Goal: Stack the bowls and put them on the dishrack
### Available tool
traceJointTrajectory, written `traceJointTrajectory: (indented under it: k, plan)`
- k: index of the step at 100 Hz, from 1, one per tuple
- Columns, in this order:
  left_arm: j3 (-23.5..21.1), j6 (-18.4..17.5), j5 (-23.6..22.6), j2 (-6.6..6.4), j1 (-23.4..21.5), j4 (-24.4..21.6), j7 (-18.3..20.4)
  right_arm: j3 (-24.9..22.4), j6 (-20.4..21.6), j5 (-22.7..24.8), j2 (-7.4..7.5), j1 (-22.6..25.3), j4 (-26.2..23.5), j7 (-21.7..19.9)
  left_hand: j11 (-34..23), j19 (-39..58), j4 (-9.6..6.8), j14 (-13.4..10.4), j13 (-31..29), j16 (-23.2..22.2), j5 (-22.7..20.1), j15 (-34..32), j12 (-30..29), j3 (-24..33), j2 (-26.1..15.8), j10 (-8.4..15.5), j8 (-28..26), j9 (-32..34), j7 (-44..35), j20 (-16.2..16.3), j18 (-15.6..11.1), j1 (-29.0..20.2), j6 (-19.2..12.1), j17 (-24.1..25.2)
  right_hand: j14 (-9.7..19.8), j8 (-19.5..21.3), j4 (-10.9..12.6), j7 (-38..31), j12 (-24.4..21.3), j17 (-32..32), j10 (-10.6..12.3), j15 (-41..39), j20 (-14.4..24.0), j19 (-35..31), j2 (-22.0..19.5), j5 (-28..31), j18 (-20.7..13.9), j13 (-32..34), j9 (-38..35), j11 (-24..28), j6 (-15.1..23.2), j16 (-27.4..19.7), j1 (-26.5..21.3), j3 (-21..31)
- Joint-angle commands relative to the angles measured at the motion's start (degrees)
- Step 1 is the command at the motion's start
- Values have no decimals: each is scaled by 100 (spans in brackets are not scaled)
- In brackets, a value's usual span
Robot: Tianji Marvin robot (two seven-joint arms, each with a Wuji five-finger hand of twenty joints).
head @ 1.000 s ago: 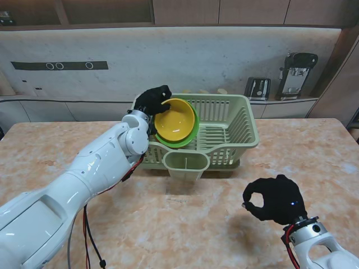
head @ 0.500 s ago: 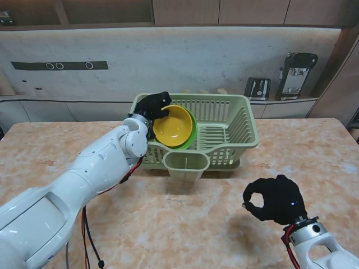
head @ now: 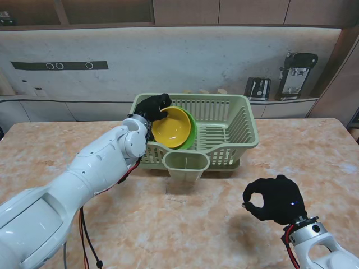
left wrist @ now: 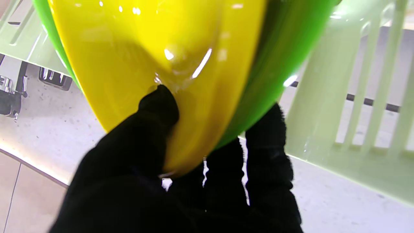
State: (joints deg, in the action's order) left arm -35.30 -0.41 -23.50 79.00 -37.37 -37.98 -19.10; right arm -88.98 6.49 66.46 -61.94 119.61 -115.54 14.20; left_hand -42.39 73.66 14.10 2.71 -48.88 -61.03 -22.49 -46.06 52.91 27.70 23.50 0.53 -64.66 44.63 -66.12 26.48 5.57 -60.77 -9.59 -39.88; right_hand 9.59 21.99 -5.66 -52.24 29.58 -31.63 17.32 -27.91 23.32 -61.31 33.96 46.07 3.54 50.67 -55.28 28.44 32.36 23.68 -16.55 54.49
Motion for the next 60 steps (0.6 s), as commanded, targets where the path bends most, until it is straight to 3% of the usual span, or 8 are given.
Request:
traceJointTrajectory:
  k: [1, 16, 21, 32, 60]
  plan:
    - [-2, 37, -13, -12, 20, -91, 94, 12, 9, 12, -32, 54, 4, -79, -163, -126, -864, -280, -48, 230, 129, 29, -162, 858, -1612, 480, 321, -46, 82, -155, 30, -1319, -107, 76, 86, -12, -103, -119, 66, 39, 166, 53, -32, -54, 63, 140, -64, 13, -140, -79, 132, 111, -61, 58]
    - [20, 112, -39, -41, 30, -159, 190, 10, 5, 13, -33, 60, 1, -75, 280, -385, -670, -4, 174, 579, 219, 489, -227, 677, -1402, 235, 848, -261, 532, -322, 98, -1319, 243, 256, 83, -11, -103, -121, 65, 40, 158, 53, -32, -54, 65, 143, -66, 12, -141, -79, 137, 111, -62, 54]
    - [41, 117, -58, -46, 41, -164, 204, 8, 7, 13, -33, 62, 2, -69, 421, -429, -642, -61, 175, 684, 214, 561, -250, 651, -1345, 173, 999, -277, 656, -337, 82, -1319, 327, 284, 84, -12, -102, -120, 64, 31, 161, 52, -30, -58, 66, 144, -66, 12, -140, -79, 143, 111, -62, 54]
    - [92, 109, -100, -55, 67, -163, 242, 8, 7, 13, -33, 62, 3, -67, 968, -605, -564, 124, 251, 846, 151, 902, -477, 480, -1123, 5, 1512, -295, 1096, -388, 65, -1319, 552, 348, 85, -10, -100, -121, 62, 35, 162, 53, -31, -57, 71, 145, -64, 14, -143, -79, 142, 111, -61, 56]
    - [222, 138, -126, -64, 128, -113, 418, -12, 9, 13, -37, 85, 4, -34, 1815, -1130, -694, 335, 485, 1061, -40, 1669, -1075, -38, -916, -216, 2787, -559, 2050, -480, 114, -1196, 855, 633, 85, -11, -101, -118, 56, 38, 151, 51, -32, -56, 58, 138, -68, 12, -137, -78, 131, 111, -60, 51]
